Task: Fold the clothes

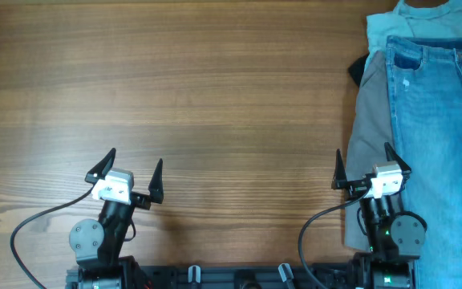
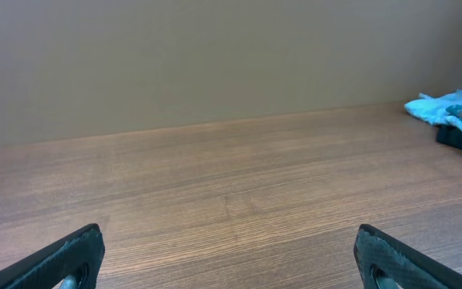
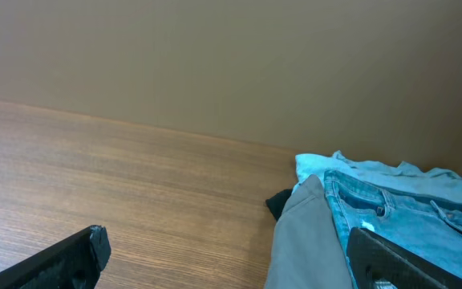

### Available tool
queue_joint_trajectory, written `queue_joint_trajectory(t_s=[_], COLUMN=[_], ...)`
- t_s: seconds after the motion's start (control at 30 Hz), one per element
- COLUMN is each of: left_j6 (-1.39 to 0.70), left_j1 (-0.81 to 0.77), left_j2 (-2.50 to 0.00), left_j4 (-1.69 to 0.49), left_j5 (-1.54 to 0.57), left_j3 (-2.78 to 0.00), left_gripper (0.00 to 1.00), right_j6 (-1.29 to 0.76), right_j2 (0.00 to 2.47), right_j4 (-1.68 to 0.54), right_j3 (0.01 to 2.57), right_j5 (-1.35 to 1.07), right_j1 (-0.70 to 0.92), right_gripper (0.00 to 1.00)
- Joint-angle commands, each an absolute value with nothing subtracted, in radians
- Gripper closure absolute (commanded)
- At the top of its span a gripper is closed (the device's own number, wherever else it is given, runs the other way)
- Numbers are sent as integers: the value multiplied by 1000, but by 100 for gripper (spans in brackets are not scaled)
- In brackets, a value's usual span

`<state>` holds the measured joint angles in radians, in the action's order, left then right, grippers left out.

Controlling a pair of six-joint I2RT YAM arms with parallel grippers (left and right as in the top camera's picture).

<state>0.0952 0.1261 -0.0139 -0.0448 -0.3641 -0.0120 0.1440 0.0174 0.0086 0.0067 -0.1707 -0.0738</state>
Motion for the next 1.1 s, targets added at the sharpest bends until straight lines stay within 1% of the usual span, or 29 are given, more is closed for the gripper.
queue_joint_trajectory(t_s=[0.0, 0.33, 0.47, 0.53, 0.63, 0.77, 0.87, 0.97, 1.07], left_j6=[99, 96, 21, 16, -76, -149, -165, -163, -162], left_j1=[121, 121, 121, 122, 122, 121, 121, 121, 121], left_j2=[-7, -7, -7, -9, -59, -220, -434, -646, -848], left_j4=[-44, -39, -33, -35, -92, -237, -387, -490, -635], left_j5=[-373, -381, -380, -377, -306, -279, -290, -397, -450], left_j3=[-6, -6, -68, -109, -212, -373, -561, -764, -982], left_gripper=[0, 0, 0, 0, 0, 0, 0, 0, 0], right_j6=[157, 150, -18, -68, -116, -121, -134, -133, -134], right_j2=[7, 7, 7, 10, 58, 212, 426, 645, 884], right_j4=[12, 14, 13, 13, -14, -164, -310, -418, -599], right_j3=[6, 6, 73, 102, 168, 315, 495, 680, 907], right_j5=[-155, -161, -240, -258, -315, -339, -368, -443, -513], right_j1=[-75, -75, -75, -75, -75, -75, -75, -75, -75], right_gripper=[0, 0, 0, 0, 0, 0, 0, 0, 0])
